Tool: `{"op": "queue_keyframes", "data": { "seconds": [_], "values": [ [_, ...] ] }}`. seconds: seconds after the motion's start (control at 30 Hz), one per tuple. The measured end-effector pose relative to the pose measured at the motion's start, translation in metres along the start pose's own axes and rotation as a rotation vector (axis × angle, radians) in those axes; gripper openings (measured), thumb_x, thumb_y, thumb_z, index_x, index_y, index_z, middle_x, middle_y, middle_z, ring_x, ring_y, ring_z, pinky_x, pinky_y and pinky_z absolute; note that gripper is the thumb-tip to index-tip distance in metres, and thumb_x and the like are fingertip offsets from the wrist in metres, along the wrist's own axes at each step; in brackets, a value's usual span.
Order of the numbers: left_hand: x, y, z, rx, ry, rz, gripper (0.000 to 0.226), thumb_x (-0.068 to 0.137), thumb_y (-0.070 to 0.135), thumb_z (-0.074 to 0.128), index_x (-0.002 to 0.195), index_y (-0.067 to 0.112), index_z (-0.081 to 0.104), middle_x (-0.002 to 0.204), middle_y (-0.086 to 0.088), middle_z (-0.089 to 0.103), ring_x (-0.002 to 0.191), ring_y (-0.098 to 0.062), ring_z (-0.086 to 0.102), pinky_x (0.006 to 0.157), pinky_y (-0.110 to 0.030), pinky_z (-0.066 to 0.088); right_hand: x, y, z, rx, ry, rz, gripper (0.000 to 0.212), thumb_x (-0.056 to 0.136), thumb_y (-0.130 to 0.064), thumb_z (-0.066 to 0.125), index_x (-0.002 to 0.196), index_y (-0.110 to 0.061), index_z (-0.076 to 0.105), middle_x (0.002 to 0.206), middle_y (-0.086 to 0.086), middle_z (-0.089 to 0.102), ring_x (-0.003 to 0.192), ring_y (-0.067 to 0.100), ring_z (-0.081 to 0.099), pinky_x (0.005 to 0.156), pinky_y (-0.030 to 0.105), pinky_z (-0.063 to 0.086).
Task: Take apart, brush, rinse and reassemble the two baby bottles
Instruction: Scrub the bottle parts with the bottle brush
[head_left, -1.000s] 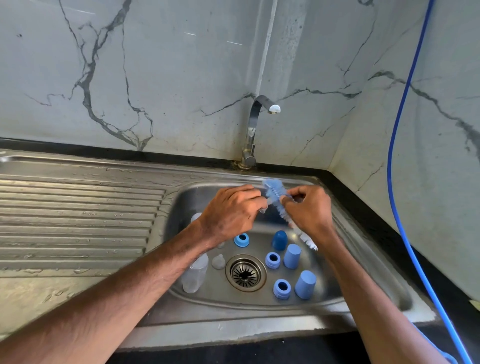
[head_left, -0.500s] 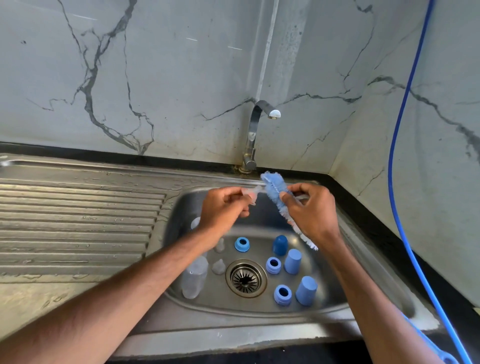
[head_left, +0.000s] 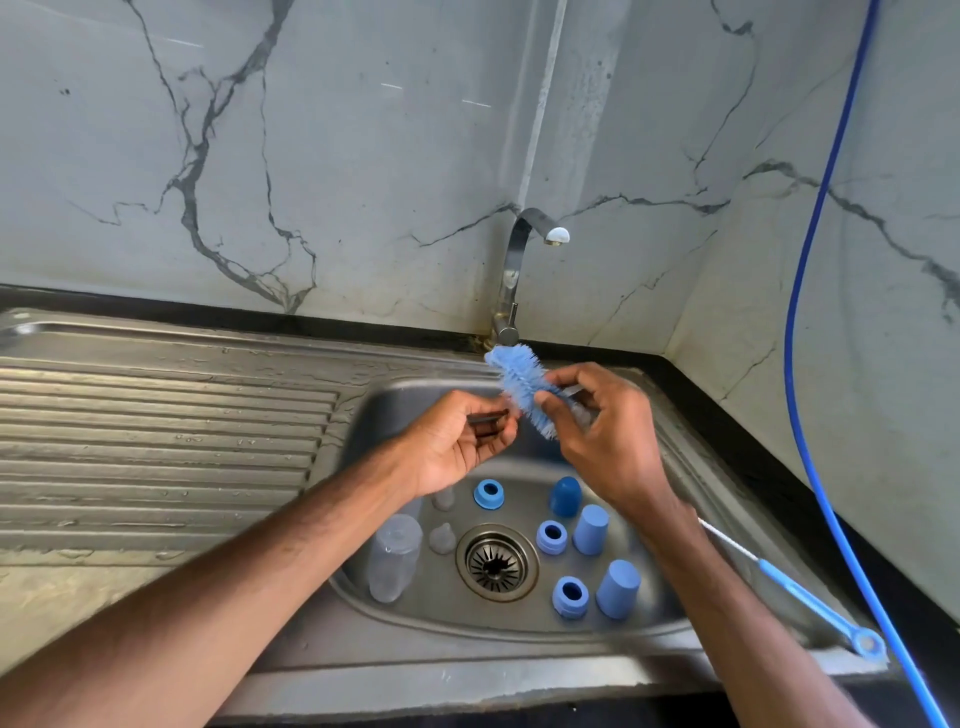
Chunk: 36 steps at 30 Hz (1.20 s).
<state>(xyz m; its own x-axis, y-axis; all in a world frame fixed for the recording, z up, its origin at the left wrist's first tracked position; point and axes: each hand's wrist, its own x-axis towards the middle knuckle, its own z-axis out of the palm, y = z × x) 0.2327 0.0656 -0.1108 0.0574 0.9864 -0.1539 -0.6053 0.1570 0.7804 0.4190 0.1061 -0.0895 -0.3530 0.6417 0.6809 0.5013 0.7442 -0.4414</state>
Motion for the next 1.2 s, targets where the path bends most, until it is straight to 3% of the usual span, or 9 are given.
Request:
{"op": "queue_keyframes", "data": {
  "seconds": [0.17,0.3,0.47,0.53,0.67,0.87,1.1,1.2],
  "values": [
    [-0.001,-0.001,0.002,0.01,-0.055,-0.008,0.03,0.081,0.007,0.073,0.109,-0.005,0.072,0.086,-0.009,0.072,0.069,-0.013,0.067,0.06,-0.021,0.059,0.01,0.009,-0.003,-0.011,0.059,0.137,0.018,0.095,-0.027,0.074,0.111,-0.018,0.072,0.102,-0.008,0.073,0.087,0.009,0.07,0.073,0.034,0.06],
    [0.001,0.0,-0.003,-0.013,0.013,0.002,0.015,0.089,0.004,0.066,0.101,-0.003,0.071,0.081,-0.008,0.072,0.064,-0.013,0.066,0.057,-0.02,0.058,0.0,0.001,0.001,0.053,-0.001,0.001,0.017,0.095,-0.031,0.072,0.11,-0.023,0.071,0.1,-0.017,0.069,0.089,0.004,0.069,0.07,0.028,0.06],
    [-0.002,0.0,0.003,0.015,-0.075,0.001,0.023,0.078,0.009,0.075,0.098,0.0,0.079,0.085,-0.008,0.073,0.068,-0.012,0.067,0.059,-0.021,0.058,0.009,0.006,0.004,-0.01,0.022,0.127,0.016,0.096,-0.025,0.073,0.109,-0.017,0.072,0.1,-0.008,0.072,0.085,0.01,0.068,0.074,0.044,0.06],
    [-0.001,0.0,0.002,0.013,-0.05,0.018,0.028,0.078,0.009,0.074,0.104,-0.002,0.076,0.085,-0.007,0.072,0.068,-0.011,0.067,0.059,-0.02,0.058,0.008,0.006,0.001,0.007,0.048,0.12,0.015,0.096,-0.024,0.074,0.109,-0.018,0.072,0.1,-0.01,0.072,0.086,0.01,0.068,0.074,0.043,0.06],
    [0.001,0.001,-0.004,0.019,0.005,0.047,0.013,0.09,0.005,0.066,0.102,0.0,0.071,0.082,-0.007,0.072,0.066,-0.011,0.066,0.06,-0.019,0.058,0.0,0.001,0.006,0.083,-0.015,0.028,0.013,0.095,-0.026,0.075,0.107,-0.022,0.072,0.098,-0.016,0.072,0.086,0.007,0.07,0.071,0.037,0.061],
    [0.002,-0.002,0.005,0.093,-0.118,0.067,0.031,0.091,0.011,0.069,0.118,-0.006,0.068,0.089,-0.008,0.072,0.073,-0.012,0.068,0.067,-0.021,0.059,0.01,0.023,0.006,-0.072,0.008,0.242,0.013,0.095,-0.028,0.074,0.104,-0.019,0.074,0.094,-0.01,0.072,0.085,0.011,0.068,0.072,0.034,0.057],
    [0.014,-0.01,-0.019,0.332,0.246,0.152,0.016,0.091,0.01,0.075,0.102,-0.001,0.075,0.084,-0.01,0.079,0.067,-0.013,0.072,0.061,-0.023,0.058,0.003,-0.002,0.012,0.12,-0.008,0.124,0.007,0.093,-0.03,0.076,0.1,-0.031,0.074,0.089,-0.021,0.073,0.08,0.002,0.071,0.066,0.025,0.059],
    [0.014,-0.005,-0.02,0.354,0.214,0.183,0.009,0.091,0.008,0.073,0.098,0.003,0.076,0.088,-0.011,0.079,0.071,-0.014,0.073,0.065,-0.024,0.058,0.005,-0.001,0.019,0.053,-0.058,0.154,0.008,0.093,-0.03,0.076,0.1,-0.03,0.074,0.088,-0.02,0.072,0.082,0.002,0.069,0.069,0.03,0.061]
  ]
}}
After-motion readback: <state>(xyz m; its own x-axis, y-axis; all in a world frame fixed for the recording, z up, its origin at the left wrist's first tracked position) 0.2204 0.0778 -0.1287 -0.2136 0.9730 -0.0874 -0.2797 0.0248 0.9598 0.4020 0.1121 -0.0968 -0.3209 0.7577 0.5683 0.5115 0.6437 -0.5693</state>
